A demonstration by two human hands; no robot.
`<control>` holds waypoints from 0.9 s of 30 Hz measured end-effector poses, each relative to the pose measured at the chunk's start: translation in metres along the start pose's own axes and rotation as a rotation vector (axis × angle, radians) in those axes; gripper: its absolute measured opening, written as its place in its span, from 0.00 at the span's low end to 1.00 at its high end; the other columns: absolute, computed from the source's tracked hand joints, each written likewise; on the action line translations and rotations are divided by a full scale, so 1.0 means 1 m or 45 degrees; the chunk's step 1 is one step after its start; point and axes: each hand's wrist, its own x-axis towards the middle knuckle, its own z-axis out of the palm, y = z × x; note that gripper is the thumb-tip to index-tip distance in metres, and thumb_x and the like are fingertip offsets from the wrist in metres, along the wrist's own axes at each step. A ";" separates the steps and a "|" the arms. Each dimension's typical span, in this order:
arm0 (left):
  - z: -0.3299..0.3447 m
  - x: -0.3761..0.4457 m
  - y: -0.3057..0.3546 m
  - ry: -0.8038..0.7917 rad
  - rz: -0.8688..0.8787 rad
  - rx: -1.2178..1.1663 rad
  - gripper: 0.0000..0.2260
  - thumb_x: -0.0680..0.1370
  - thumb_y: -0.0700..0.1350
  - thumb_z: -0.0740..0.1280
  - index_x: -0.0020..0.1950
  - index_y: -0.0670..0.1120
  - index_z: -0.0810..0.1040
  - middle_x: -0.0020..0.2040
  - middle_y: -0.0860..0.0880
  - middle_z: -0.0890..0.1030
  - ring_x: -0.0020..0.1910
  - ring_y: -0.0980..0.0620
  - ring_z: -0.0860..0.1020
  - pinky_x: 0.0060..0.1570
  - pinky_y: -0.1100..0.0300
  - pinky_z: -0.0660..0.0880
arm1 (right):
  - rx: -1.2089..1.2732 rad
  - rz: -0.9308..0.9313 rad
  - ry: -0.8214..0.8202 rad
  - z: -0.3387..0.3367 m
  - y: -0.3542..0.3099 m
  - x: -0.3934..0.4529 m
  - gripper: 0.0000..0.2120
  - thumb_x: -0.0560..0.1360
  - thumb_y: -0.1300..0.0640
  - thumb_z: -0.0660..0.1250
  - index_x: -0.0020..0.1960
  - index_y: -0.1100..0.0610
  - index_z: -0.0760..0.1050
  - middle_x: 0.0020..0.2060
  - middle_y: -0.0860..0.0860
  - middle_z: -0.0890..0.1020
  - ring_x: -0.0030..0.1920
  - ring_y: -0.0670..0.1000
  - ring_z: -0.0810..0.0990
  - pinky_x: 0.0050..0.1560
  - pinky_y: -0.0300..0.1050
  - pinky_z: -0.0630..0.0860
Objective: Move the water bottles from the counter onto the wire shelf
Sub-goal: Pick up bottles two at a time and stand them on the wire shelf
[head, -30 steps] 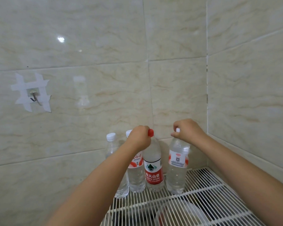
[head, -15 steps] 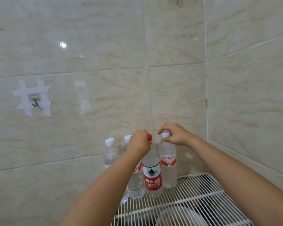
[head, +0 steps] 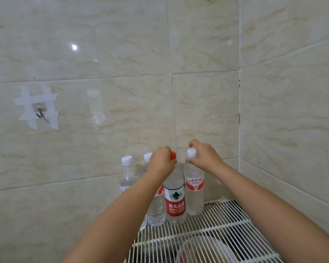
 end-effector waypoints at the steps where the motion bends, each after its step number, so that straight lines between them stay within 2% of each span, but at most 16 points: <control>1: 0.002 -0.001 -0.001 0.015 0.007 -0.014 0.11 0.78 0.42 0.64 0.57 0.37 0.74 0.57 0.40 0.78 0.56 0.43 0.76 0.55 0.54 0.72 | -0.005 0.003 -0.004 0.000 -0.002 0.000 0.21 0.72 0.55 0.69 0.61 0.60 0.69 0.55 0.60 0.78 0.52 0.58 0.76 0.43 0.42 0.67; 3: 0.006 -0.005 -0.004 0.057 0.015 -0.044 0.10 0.79 0.42 0.63 0.56 0.37 0.74 0.56 0.41 0.78 0.56 0.43 0.76 0.55 0.54 0.72 | 0.004 0.013 -0.013 -0.001 -0.004 0.001 0.19 0.71 0.55 0.70 0.58 0.60 0.70 0.53 0.60 0.79 0.46 0.56 0.74 0.42 0.42 0.66; 5: 0.009 -0.006 -0.005 0.106 0.029 -0.067 0.10 0.79 0.42 0.62 0.57 0.37 0.74 0.57 0.41 0.78 0.56 0.44 0.75 0.55 0.54 0.72 | 0.036 0.021 -0.013 -0.002 -0.005 0.004 0.17 0.71 0.56 0.70 0.56 0.60 0.71 0.52 0.60 0.79 0.43 0.53 0.72 0.41 0.43 0.67; 10: 0.019 -0.007 -0.007 0.213 0.069 -0.099 0.11 0.80 0.41 0.61 0.59 0.37 0.73 0.57 0.41 0.77 0.57 0.45 0.74 0.55 0.56 0.71 | 0.063 0.015 -0.035 -0.002 -0.005 0.008 0.16 0.71 0.56 0.69 0.56 0.60 0.72 0.51 0.60 0.79 0.43 0.52 0.72 0.41 0.42 0.68; 14: 0.020 -0.007 -0.009 0.217 0.072 -0.116 0.11 0.80 0.41 0.61 0.59 0.38 0.74 0.57 0.41 0.77 0.56 0.45 0.74 0.55 0.55 0.71 | 0.103 0.029 0.045 0.007 -0.001 0.005 0.14 0.72 0.57 0.68 0.55 0.60 0.73 0.50 0.60 0.80 0.43 0.53 0.73 0.41 0.41 0.67; 19: 0.022 -0.008 -0.008 0.226 0.081 -0.104 0.11 0.80 0.40 0.60 0.60 0.37 0.73 0.58 0.40 0.76 0.57 0.43 0.73 0.56 0.56 0.70 | 0.085 0.008 0.065 0.011 -0.001 0.005 0.15 0.73 0.57 0.68 0.56 0.61 0.73 0.50 0.61 0.81 0.49 0.59 0.78 0.42 0.41 0.68; 24: 0.024 -0.009 -0.008 0.221 0.058 -0.164 0.11 0.79 0.39 0.61 0.60 0.37 0.73 0.59 0.41 0.76 0.58 0.45 0.73 0.56 0.57 0.69 | 0.111 0.001 0.108 0.016 -0.001 0.005 0.14 0.73 0.57 0.67 0.56 0.62 0.73 0.48 0.61 0.81 0.42 0.54 0.74 0.41 0.41 0.66; 27: 0.024 -0.009 -0.009 0.210 0.059 -0.165 0.12 0.79 0.40 0.61 0.61 0.38 0.73 0.59 0.42 0.76 0.59 0.46 0.72 0.58 0.58 0.69 | 0.080 -0.001 0.128 0.019 -0.001 0.003 0.12 0.74 0.57 0.66 0.55 0.61 0.72 0.48 0.60 0.81 0.42 0.53 0.73 0.41 0.42 0.67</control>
